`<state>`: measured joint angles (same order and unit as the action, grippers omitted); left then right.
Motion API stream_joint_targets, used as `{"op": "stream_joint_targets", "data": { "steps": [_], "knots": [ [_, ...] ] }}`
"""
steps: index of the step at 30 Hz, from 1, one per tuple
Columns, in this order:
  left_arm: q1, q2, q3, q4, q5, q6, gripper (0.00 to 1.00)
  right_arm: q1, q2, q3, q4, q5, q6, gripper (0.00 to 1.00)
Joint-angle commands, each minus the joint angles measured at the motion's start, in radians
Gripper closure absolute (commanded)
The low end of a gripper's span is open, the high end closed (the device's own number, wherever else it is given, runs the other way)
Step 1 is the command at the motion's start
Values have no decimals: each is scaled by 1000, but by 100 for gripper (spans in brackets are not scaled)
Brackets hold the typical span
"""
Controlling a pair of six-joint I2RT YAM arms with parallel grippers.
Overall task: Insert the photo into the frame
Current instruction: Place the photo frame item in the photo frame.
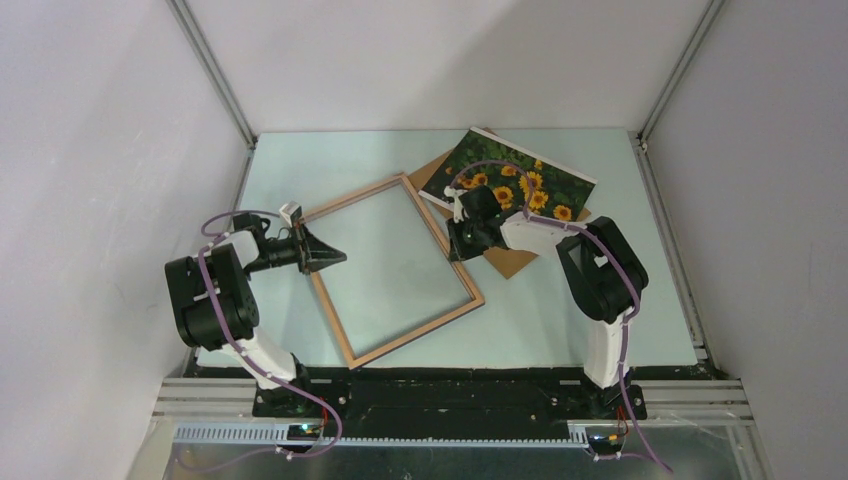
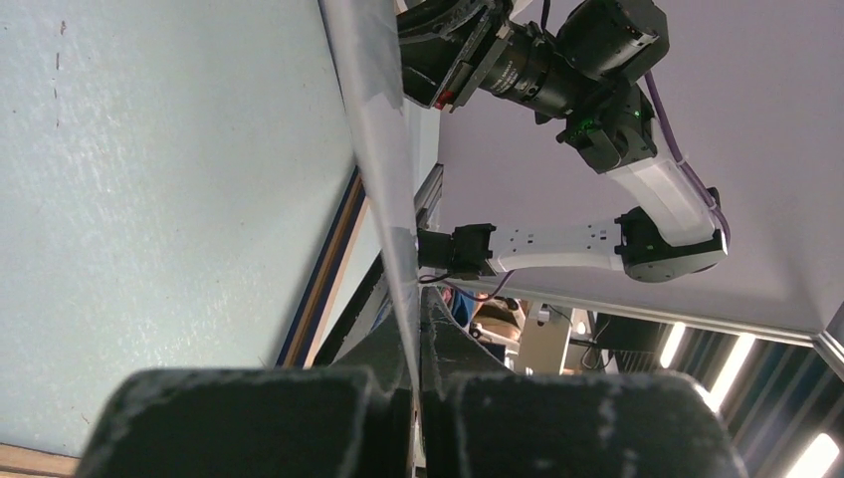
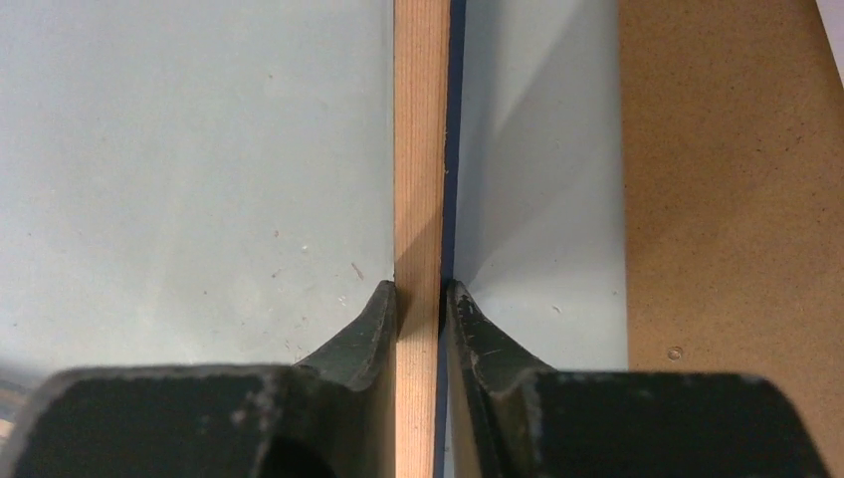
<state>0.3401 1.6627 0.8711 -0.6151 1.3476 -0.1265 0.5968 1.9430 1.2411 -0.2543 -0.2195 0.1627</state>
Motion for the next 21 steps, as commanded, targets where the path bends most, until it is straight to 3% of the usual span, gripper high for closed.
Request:
{"op": "stream_joint_targets", "data": {
  "steps": [1,9,21],
  "knots": [
    [-2,14,0,-15,40,25,100,-8,27,29,-21,47,41,85],
    [-37,69,53,-14,1,43,100,-6,4,21,-36,90,109,100],
    [-97,155,161,-18,24,37,100,39,-68,-34,-13,148,163,100]
  ]
}}
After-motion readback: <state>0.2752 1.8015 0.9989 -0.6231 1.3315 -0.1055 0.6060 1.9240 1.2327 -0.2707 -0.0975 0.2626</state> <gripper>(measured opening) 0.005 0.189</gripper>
